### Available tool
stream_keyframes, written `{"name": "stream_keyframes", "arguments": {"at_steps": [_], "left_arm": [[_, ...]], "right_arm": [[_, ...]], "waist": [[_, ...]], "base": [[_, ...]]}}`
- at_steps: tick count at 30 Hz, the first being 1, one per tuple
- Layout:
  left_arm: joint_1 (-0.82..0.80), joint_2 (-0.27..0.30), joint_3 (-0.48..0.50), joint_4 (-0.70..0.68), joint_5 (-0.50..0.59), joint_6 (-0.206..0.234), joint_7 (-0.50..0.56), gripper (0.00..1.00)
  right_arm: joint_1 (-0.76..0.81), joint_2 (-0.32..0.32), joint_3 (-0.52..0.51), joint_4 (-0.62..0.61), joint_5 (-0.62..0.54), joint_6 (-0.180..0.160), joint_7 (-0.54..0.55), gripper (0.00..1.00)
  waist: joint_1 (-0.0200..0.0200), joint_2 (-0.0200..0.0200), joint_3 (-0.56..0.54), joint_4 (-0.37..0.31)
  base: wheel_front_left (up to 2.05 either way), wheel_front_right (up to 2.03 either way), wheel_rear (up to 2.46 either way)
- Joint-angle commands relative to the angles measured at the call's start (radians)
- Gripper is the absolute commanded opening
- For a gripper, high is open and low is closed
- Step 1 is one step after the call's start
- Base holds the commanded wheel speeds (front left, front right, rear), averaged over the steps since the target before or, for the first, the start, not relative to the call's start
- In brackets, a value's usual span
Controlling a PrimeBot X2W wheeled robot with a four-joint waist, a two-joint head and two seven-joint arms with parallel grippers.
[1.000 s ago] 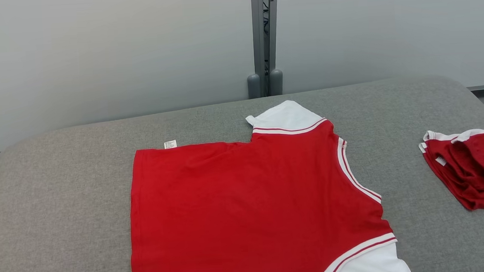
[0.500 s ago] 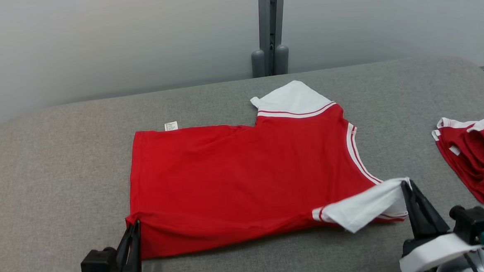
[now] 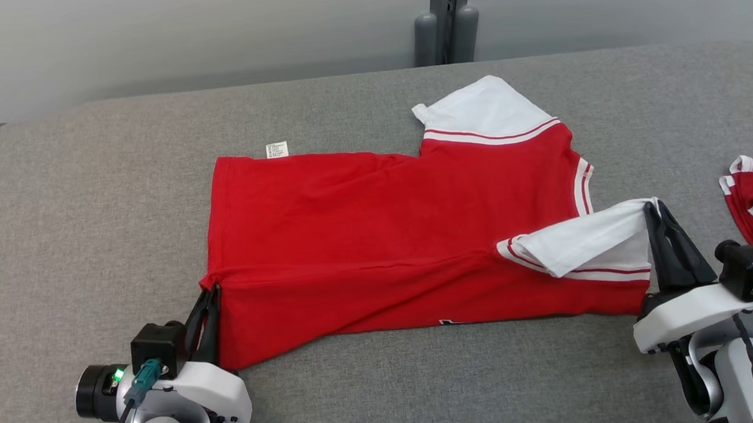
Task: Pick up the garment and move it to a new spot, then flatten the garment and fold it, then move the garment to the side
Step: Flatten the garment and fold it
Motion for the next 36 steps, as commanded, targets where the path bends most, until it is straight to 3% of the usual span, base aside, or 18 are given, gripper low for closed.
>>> {"name": "stream_keyframes", "arguments": {"at_steps": [1,27,28,29,30,36], "left_arm": [[-0.024,0.005,-0.003,0.008,0.008,-0.004,0.001,0.00],[-0.183,0.041,-0.039,0.059,0.041,0.015,0.000,0.00],[-0.186,0.041,-0.041,0.059,0.041,0.016,0.000,0.29],[-0.187,0.040,-0.043,0.058,0.041,0.019,0.000,0.71],[-0.186,0.040,-0.044,0.057,0.040,0.020,0.001,1.00],[-0.169,0.033,-0.036,0.040,0.029,0.052,0.000,1.00]], "right_arm": [[-0.014,-0.008,-0.008,0.005,-0.005,0.000,0.001,0.00],[-0.124,0.005,-0.007,0.062,-0.039,0.000,0.001,0.00],[-0.127,0.006,-0.008,0.066,-0.036,0.000,0.001,0.27],[-0.129,0.008,-0.009,0.069,-0.031,0.000,0.001,0.48],[-0.132,0.010,-0.011,0.072,-0.025,0.000,0.001,1.00],[-0.133,0.018,-0.029,0.036,-0.021,0.000,0.001,1.00]], "waist": [[0.0000,0.0000,0.014,0.005],[0.0000,0.0000,0.116,0.008],[0.0000,0.0000,0.118,0.008],[0.0000,0.0000,0.120,0.008],[0.0000,0.0000,0.122,0.008],[0.0000,0.0000,0.124,0.011]], "base": [[0.00,0.00,0.00],[0.00,0.00,0.00],[0.00,0.00,0.00],[0.00,0.00,0.00],[0.00,0.00,0.00],[0.00,0.00,0.00]]}}
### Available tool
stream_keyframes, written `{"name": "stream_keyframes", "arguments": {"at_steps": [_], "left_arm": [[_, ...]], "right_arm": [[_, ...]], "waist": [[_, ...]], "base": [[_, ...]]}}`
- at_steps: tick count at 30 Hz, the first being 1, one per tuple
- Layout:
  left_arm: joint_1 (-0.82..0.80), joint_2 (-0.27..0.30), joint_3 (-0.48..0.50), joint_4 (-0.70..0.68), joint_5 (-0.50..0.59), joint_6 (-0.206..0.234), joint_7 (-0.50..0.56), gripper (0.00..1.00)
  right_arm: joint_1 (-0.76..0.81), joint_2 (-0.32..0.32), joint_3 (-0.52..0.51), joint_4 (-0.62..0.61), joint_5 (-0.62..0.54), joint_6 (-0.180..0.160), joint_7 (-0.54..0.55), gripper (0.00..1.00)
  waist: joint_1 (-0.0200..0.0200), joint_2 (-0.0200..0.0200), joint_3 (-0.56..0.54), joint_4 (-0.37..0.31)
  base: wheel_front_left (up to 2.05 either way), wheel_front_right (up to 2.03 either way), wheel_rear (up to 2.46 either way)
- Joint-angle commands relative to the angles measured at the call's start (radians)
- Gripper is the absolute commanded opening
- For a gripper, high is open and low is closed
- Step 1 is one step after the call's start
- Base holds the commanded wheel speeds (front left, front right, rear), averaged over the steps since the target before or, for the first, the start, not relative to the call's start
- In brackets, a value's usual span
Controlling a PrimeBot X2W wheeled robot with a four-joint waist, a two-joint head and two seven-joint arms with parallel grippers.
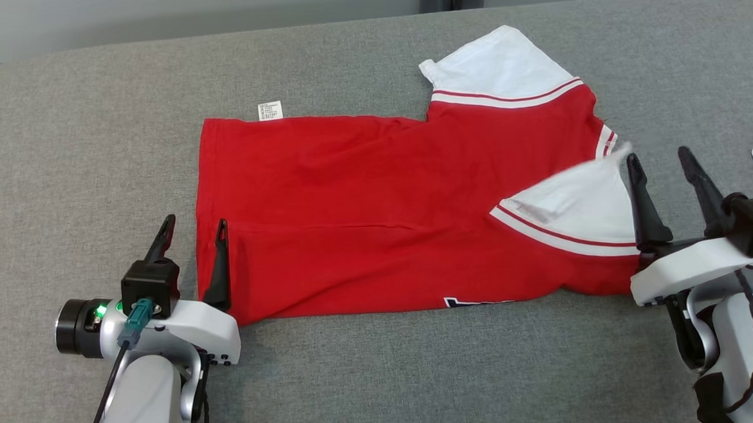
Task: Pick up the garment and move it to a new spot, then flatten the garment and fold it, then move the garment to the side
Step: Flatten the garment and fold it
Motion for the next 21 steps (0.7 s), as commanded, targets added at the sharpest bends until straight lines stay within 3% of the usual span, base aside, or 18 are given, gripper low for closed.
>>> {"name": "stream_keyframes", "arguments": {"at_steps": [1,7,21], "left_arm": [[0.009,0.002,0.002,-0.010,-0.007,0.010,0.000,1.00],[0.068,-0.008,0.004,-0.041,-0.018,0.037,0.000,1.00],[0.185,-0.024,-0.007,-0.077,-0.054,0.044,0.000,1.00]], "right_arm": [[0.000,0.001,-0.011,-0.015,0.005,0.000,0.001,1.00],[0.061,0.006,-0.029,-0.054,0.024,0.000,0.001,1.00],[0.242,0.016,-0.009,-0.012,0.084,0.000,0.001,1.00]], "waist": [[0.0000,0.0000,-0.002,0.001],[0.0000,0.0000,-0.021,0.002],[0.0000,0.0000,-0.053,-0.013]], "base": [[0.00,0.00,0.00],[0.00,0.00,0.00],[0.00,0.00,0.00]]}}
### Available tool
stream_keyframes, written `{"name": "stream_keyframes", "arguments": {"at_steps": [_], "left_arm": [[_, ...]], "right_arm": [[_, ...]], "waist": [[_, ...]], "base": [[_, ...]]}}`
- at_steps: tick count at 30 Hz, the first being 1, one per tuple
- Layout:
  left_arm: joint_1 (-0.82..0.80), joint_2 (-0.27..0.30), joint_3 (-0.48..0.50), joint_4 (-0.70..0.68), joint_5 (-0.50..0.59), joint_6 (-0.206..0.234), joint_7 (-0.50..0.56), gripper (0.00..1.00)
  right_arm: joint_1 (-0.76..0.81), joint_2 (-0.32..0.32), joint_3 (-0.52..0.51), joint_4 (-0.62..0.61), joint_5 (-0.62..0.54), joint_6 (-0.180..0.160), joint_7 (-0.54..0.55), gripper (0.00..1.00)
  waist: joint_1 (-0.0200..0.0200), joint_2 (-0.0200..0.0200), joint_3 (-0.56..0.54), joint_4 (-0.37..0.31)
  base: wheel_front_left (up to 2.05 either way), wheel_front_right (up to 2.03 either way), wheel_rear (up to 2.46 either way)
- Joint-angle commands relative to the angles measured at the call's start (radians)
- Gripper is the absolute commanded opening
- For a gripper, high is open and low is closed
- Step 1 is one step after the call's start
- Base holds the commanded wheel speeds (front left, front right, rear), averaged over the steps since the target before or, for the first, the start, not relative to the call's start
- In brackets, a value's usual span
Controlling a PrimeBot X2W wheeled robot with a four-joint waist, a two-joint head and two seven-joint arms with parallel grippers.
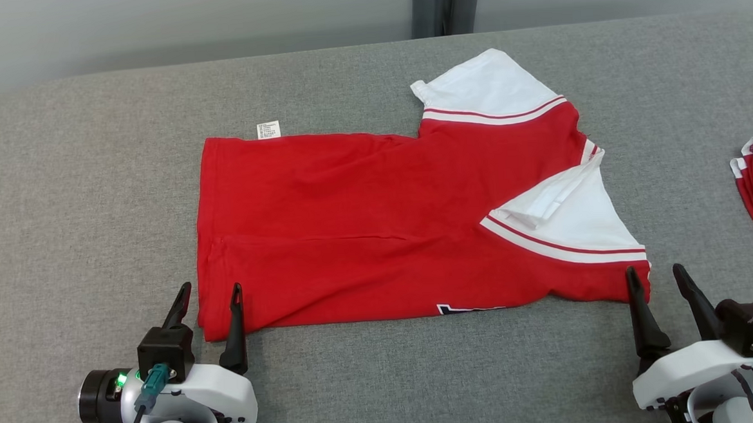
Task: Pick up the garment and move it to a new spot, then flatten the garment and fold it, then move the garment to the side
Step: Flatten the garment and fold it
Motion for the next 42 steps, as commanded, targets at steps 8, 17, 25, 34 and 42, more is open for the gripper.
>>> {"name": "stream_keyframes", "arguments": {"at_steps": [8,17,25,34,42], "left_arm": [[0.003,0.001,-0.013,-0.009,-0.009,0.005,0.000,1.00],[0.011,0.000,-0.005,-0.014,-0.004,0.001,0.000,1.00],[0.008,0.000,-0.004,-0.013,-0.003,-0.005,0.000,1.00],[0.033,0.000,-0.026,-0.007,-0.036,-0.020,0.000,1.00],[0.033,0.001,-0.034,0.041,-0.074,-0.053,0.000,1.00]], "right_arm": [[-0.008,0.003,-0.012,0.087,0.026,0.000,0.001,1.00],[-0.033,0.002,0.007,0.139,0.039,0.000,0.001,0.31],[-0.047,-0.008,0.007,0.153,0.054,0.000,0.001,0.00],[-0.042,-0.025,-0.033,0.097,0.037,0.000,0.001,0.00],[-0.046,-0.026,-0.044,0.081,0.022,0.000,0.001,0.00]], "waist": [[0.0000,0.0000,0.007,0.017],[0.0000,0.0000,0.018,0.025],[0.0000,0.0000,0.023,0.024],[0.0000,0.0000,0.014,0.019],[0.0000,0.0000,0.013,0.012]], "base": [[0.00,0.00,0.00],[0.00,0.00,0.00],[0.00,0.00,0.00],[0.00,0.00,0.00],[0.00,0.00,0.00]]}}
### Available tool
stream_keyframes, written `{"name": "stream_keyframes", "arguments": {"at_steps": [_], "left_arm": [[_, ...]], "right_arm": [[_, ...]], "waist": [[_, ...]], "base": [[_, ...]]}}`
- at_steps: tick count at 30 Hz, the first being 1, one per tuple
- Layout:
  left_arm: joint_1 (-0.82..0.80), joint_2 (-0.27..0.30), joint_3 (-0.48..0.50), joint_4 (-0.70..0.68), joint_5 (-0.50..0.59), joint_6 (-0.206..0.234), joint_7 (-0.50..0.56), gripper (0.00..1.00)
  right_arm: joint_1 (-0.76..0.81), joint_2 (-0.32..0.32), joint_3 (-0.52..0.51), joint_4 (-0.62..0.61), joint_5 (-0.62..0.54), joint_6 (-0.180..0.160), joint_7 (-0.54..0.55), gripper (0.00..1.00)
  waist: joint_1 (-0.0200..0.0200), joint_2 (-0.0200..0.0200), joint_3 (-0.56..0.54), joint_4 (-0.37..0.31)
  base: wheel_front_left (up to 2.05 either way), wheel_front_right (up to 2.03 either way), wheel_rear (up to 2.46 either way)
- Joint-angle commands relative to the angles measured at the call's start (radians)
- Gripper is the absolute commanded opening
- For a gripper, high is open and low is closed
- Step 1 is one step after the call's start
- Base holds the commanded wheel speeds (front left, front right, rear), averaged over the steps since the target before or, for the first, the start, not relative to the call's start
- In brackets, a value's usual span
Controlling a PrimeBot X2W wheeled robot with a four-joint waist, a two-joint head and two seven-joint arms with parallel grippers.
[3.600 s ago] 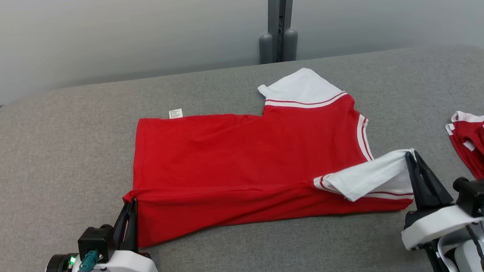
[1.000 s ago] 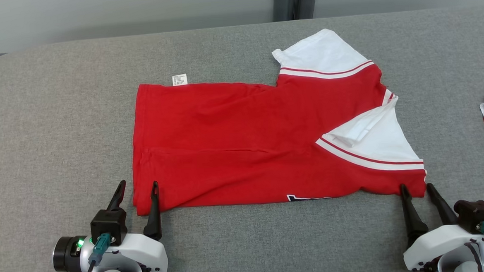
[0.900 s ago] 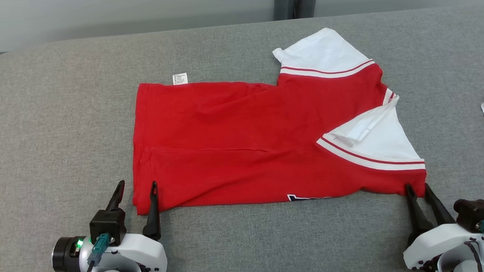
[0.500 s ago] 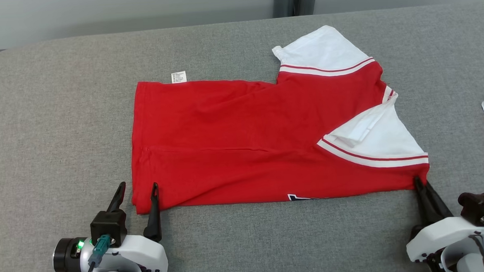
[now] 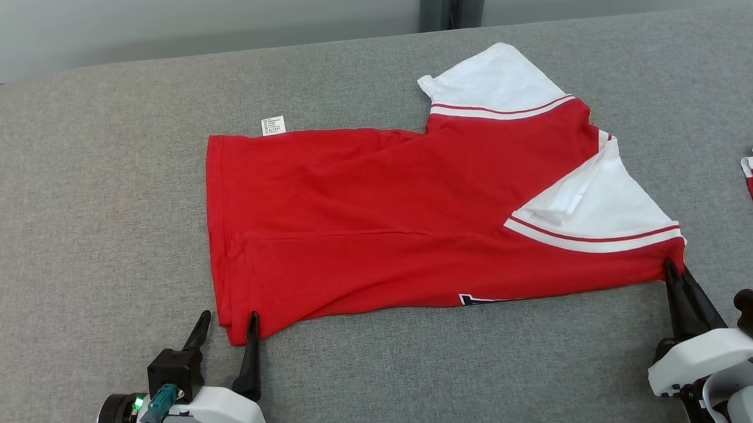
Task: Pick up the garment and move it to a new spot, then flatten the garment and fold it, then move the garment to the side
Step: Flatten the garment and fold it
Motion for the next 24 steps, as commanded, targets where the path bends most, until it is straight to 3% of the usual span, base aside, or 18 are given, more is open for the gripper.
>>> {"name": "stream_keyframes", "arguments": {"at_steps": [1,13,17,18,20,21,22,23,24], "left_arm": [[-0.008,0.004,0.000,0.001,-0.009,-0.009,0.000,1.00],[-0.030,0.004,-0.007,0.011,-0.048,-0.028,0.000,1.00],[-0.041,0.004,-0.001,0.039,-0.060,-0.039,0.000,0.78],[-0.045,0.004,0.000,0.042,-0.061,-0.041,0.000,0.52],[-0.048,0.004,0.001,0.043,-0.063,-0.044,0.000,0.38],[-0.048,0.004,0.001,0.043,-0.063,-0.044,0.000,0.38],[-0.049,0.004,0.002,0.043,-0.065,-0.046,0.000,0.11],[-0.050,0.004,0.003,0.040,-0.066,-0.046,0.000,0.00],[-0.051,0.004,0.004,0.035,-0.066,-0.049,0.000,0.00]], "right_arm": [[-0.004,-0.007,-0.003,-0.004,-0.006,0.000,0.001,0.00],[-0.016,-0.006,0.003,-0.015,-0.007,0.000,0.001,0.00],[-0.019,-0.005,0.006,-0.017,-0.005,0.000,0.001,0.00],[-0.019,-0.005,0.007,-0.018,-0.004,0.000,0.001,0.00],[-0.021,-0.006,0.006,-0.020,-0.002,0.000,0.001,0.00],[-0.021,-0.006,0.006,-0.020,-0.002,0.000,0.001,0.00],[-0.022,-0.005,0.006,-0.021,-0.002,0.000,0.001,0.00],[-0.023,-0.005,0.006,-0.023,-0.001,0.000,0.001,0.00],[-0.025,-0.005,0.005,-0.025,0.001,0.000,0.001,0.00]], "waist": [[0.0000,0.0000,0.001,-0.001],[0.0000,0.0000,0.009,-0.008],[0.0000,0.0000,0.013,-0.008],[0.0000,0.0000,0.014,-0.008],[0.0000,0.0000,0.016,-0.008],[0.0000,0.0000,0.016,-0.008],[0.0000,0.0000,0.016,-0.009],[0.0000,0.0000,0.017,-0.009],[0.0000,0.0000,0.017,-0.009]], "base": [[0.00,0.00,0.00],[0.00,0.00,0.00],[0.00,0.00,0.00],[0.00,0.00,0.00],[0.00,0.00,0.00],[0.00,0.00,0.00],[0.00,0.00,0.00],[0.00,0.00,0.00],[0.00,0.00,0.00]]}}
